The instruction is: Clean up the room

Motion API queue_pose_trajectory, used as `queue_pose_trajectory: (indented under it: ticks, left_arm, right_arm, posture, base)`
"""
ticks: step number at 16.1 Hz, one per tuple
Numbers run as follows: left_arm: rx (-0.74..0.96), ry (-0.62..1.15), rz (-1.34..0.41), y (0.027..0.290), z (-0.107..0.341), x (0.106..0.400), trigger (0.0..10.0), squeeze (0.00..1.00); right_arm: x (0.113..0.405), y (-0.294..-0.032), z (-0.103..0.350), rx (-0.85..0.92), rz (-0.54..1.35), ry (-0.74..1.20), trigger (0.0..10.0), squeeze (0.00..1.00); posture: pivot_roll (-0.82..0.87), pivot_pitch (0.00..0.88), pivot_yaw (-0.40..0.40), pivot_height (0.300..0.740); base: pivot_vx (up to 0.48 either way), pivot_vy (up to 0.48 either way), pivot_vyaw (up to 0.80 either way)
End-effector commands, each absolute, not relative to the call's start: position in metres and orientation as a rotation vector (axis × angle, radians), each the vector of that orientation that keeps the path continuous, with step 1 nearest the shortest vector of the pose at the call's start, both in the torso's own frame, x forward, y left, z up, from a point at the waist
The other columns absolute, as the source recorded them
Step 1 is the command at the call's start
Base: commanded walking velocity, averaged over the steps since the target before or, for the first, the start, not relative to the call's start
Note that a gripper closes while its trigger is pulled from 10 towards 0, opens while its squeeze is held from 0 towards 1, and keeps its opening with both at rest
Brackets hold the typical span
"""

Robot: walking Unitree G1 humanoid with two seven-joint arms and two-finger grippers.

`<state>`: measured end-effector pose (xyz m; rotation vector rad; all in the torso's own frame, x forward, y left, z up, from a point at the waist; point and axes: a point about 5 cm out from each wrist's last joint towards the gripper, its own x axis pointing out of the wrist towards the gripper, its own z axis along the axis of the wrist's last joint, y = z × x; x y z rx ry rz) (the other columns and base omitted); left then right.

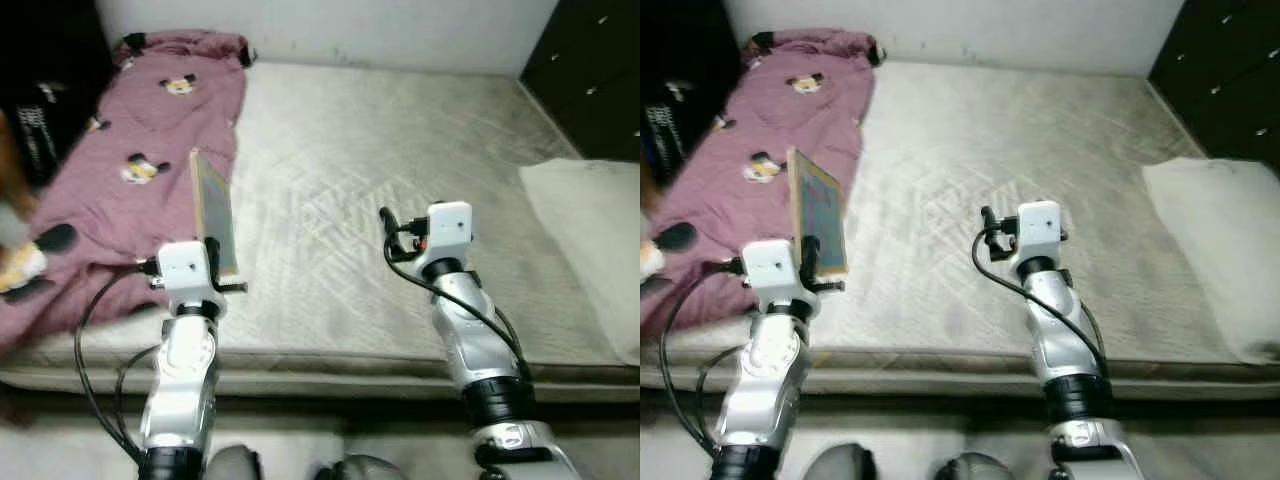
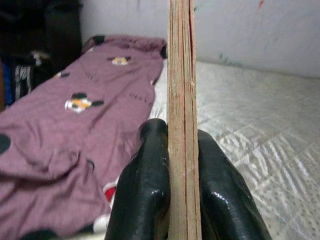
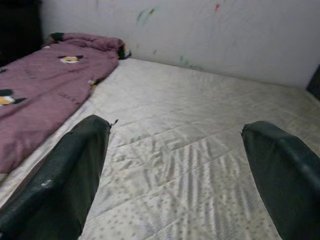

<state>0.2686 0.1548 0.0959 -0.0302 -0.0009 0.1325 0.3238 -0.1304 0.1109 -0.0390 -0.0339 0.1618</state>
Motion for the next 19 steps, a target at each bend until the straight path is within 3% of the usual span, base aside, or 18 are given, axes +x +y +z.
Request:
queue_pose_trajectory:
  ticks: [1, 9, 14, 19]
  left_arm:
    - [-0.035, -0.044, 0.128, 0.1532, 0.1054, 0.2721, 10.0, 0.0]
    - [-0.075, -0.048, 0.129, 0.1528, 0.1043, 0.2715, 10.0, 0.0]
    - [-0.077, -0.06, 0.101, 0.1506, 0.106, 0.2718, 10.0, 0.0]
    - [-0.089, -0.072, 0.078, 0.1491, 0.1075, 0.2716, 10.0, 0.0]
  right_arm:
    - [0.3259, -0.1295, 0.115, -0.043, 0.166, -0.049, 10.0, 0.0]
    - [0.3263, -0.1305, 0.1143, -0.011, 0.159, -0.04, 10.0, 0.0]
    - [0.3267, -0.1307, 0.1146, -0.011, 0.158, -0.041, 10.0, 0.0]
    - [0.3274, -0.1308, 0.1149, -0.011, 0.156, -0.042, 10.0, 0.0]
  posture:
    - [-0.02, 0.033, -0.054, 0.74]
    - [-0.02, 0.035, -0.056, 0.74]
    - [-0.02, 0.036, -0.054, 0.74]
    - [-0.02, 0.034, -0.054, 0.74]
  base:
    - [0.0, 0.0, 0.0]
    - [0.0, 0.0, 0.0]
    - [0.0, 0.0, -0.61]
    - [0.112, 0.0, 0.0]
